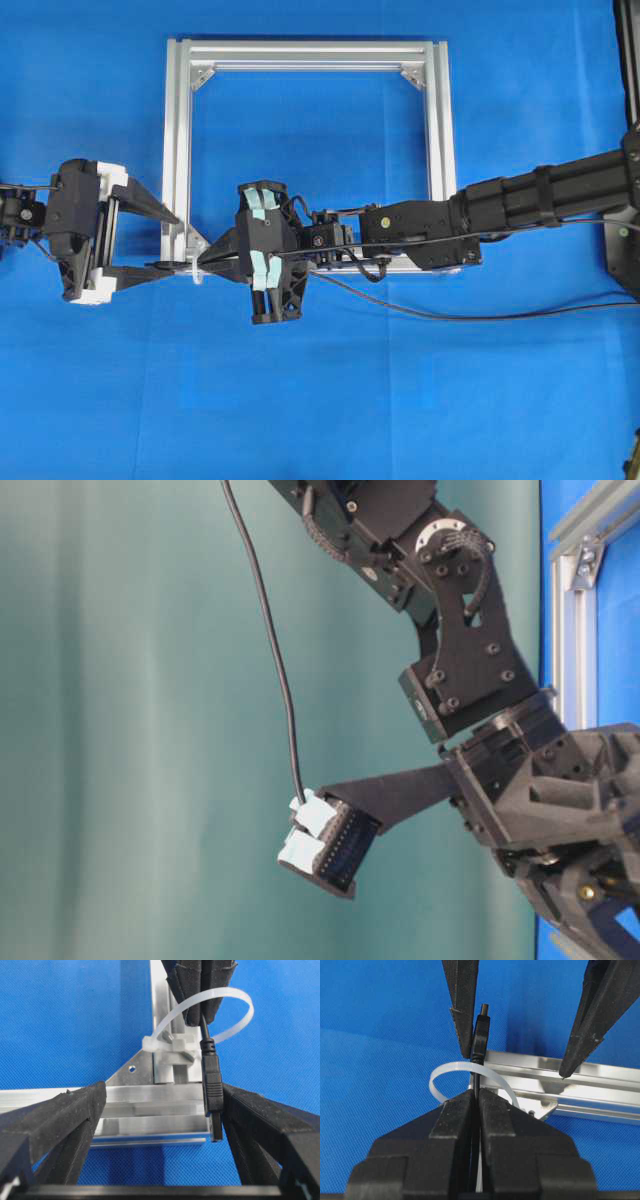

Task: Insert the wire through the string loop located on the left side.
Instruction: 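Close the left gripper on the plug beyond the loop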

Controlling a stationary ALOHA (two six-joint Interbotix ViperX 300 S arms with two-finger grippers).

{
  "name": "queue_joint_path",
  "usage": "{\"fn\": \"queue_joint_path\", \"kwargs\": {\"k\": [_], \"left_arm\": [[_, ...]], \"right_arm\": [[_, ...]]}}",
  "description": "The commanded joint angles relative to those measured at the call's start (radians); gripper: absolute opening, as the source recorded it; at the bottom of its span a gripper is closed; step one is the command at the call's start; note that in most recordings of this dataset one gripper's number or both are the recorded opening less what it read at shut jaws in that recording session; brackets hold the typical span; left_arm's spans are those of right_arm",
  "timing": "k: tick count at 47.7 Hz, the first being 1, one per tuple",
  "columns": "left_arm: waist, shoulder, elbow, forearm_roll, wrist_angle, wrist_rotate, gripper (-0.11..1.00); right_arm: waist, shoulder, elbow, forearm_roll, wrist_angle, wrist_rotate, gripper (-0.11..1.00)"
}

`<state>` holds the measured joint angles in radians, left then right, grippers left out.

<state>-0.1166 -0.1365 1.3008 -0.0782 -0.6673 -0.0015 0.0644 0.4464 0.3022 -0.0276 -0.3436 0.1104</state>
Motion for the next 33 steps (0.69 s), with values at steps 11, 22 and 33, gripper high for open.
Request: {"fn": "queue_joint_path", "kwargs": {"k": [11,22,33], "left_arm": [[0.003,-0.006,-0.011,0.003,-0.009,0.0,0.9],[0.0,-0.006,-0.012,0.003,-0.009,-0.002,0.9],[-0.005,-0.006,-0.012,0.003,-0.009,-0.002,0.9]], "right_arm": [[-0.002,-0.021,-0.011,0.0,-0.003,0.002,0.0],[-0.003,-0.021,-0.011,0.0,-0.002,0.0,0.0],[-0.003,-0.021,-0.011,0.0,-0.003,0.0,0.0]]}}
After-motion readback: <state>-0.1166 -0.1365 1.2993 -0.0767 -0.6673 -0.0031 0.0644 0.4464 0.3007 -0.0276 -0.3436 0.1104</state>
